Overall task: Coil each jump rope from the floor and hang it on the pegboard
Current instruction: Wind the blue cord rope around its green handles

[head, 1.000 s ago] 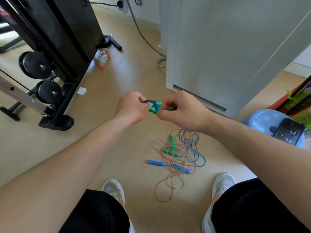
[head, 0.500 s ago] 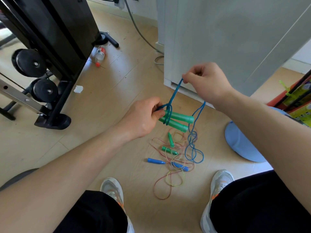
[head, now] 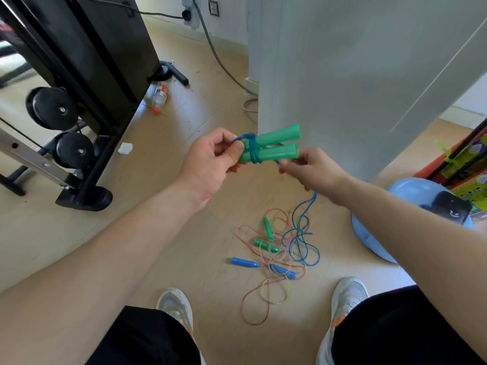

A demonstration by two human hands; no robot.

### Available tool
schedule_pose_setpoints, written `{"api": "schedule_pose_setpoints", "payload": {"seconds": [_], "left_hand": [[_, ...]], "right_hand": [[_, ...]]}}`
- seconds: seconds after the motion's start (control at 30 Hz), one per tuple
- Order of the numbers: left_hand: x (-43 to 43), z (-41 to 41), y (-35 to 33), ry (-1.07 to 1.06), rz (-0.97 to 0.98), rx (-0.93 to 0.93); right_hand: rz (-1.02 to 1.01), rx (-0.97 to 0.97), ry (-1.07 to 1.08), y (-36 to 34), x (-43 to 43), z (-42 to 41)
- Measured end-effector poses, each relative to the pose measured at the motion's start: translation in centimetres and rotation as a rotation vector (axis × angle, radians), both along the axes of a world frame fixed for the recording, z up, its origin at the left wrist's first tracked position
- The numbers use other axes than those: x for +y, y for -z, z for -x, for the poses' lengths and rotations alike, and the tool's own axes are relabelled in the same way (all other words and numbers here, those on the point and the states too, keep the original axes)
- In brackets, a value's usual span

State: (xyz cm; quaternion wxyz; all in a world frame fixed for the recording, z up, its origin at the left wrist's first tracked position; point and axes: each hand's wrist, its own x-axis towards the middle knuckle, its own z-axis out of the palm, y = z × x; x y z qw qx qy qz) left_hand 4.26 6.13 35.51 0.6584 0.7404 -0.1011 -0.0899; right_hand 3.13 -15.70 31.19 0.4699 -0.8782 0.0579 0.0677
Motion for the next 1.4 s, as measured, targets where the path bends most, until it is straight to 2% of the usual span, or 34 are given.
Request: {"api": "schedule_pose_setpoints", "payload": {"seconds": [0.1,0.23,0.37,0.5,0.63,0.87,1.0,1.07,1.17,1.27,1.4], "left_hand": [[-0.4,-0.4,0.3,-0.173,-0.02,0.045],[-0.2,-1.0,1.6,-0.319,-0.282,-0.069],[-0.2,-0.6,1.9,-0.278,-0.522,-0.282],[0.1,-0.3,2.2,-0.188,-0.626,-0.448],[0.7,-0.2,2.5,-0.071,-0.597,-0.49],[0.4,0.4,1.0,0.195,-0.537,-0.423],[1.0,0.1,0.4,0.279,-0.442,-0.322],[1.3,-0.2,0.3,0.239,-0.321,-0.269],[1.0,-0.2,0.4,0.043,-0.189,-0.173],[0.8,-0.6,1.4,-0.142,-0.285,-0.153],[1.0,-0.9,2.2,-0.226,-0.507,-0.246]], "right_hand": [[0.075,0.046,-0.114,0.1,3.3,1.8],[0.175,-0.025,-0.197,-1.1,6.2,3.6],[0.155,-0.079,-0.215,-2.9,7.1,4.4],[-0.033,-0.028,-0.162,-4.5,6.9,4.3],[-0.186,-0.036,-0.044,-5.4,5.0,3.2],[-0.042,-0.122,-0.019,-4.3,0.5,1.2],[-0.104,-0.057,-0.069,-2.9,-0.3,0.8],[-0.152,-0.01,-0.054,-1.7,-0.5,0.9],[-0.173,0.083,-0.09,0.2,0.7,1.8],[-0.087,0.13,-0.198,0.9,3.8,3.4],[0.146,0.0,-0.222,-0.7,6.5,4.9]]}}
